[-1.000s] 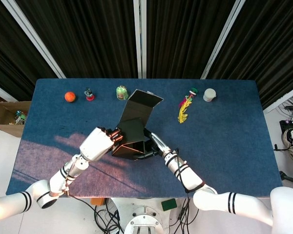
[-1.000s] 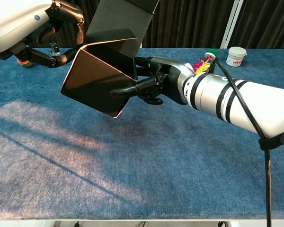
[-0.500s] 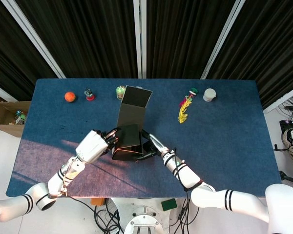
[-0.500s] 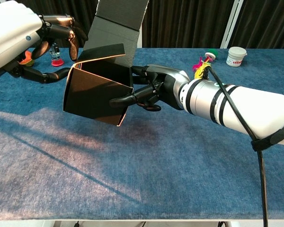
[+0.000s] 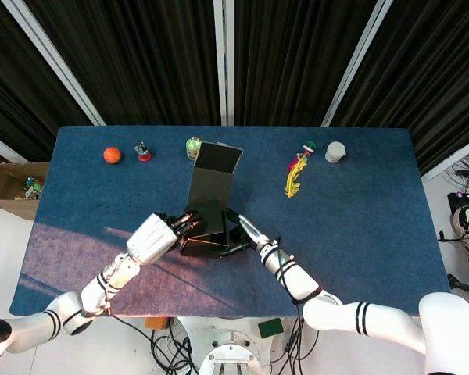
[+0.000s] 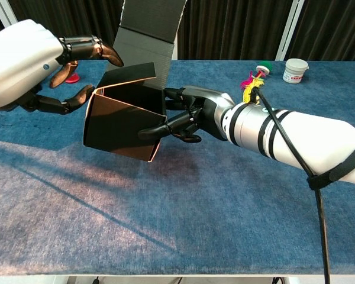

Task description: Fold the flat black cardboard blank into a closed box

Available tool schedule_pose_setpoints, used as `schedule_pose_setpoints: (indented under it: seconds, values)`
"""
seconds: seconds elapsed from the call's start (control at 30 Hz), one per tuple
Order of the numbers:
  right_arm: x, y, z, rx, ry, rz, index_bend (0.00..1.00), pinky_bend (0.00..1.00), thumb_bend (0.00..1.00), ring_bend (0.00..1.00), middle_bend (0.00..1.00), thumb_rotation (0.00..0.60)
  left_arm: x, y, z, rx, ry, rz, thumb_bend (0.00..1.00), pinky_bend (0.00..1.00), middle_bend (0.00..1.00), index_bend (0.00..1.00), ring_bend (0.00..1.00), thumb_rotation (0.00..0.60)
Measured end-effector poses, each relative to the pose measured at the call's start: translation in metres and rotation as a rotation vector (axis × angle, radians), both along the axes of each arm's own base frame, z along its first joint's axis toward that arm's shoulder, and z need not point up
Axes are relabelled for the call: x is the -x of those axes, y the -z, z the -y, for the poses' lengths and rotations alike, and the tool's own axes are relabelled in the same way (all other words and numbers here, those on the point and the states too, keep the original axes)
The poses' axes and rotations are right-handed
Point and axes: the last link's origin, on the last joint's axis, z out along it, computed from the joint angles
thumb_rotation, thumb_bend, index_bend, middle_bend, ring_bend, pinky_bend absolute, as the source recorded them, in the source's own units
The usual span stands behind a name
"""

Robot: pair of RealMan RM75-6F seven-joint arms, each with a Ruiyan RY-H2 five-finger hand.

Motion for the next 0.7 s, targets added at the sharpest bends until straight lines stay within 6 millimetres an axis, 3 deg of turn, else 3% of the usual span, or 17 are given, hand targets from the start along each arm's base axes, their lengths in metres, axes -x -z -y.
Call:
schedule_pose_setpoints:
  seconds: [0.7]
  values:
    - [0.015, 0.018, 0.009, 0.083, -0.065, -0.166, 0.40, 1.00, 0.43, 0.81, 0.45, 0.600, 0.016, 0.045, -0.008, 0.042, 0.068, -0.217, 0.27, 1.00, 0.31, 0.34, 0.79, 0.600]
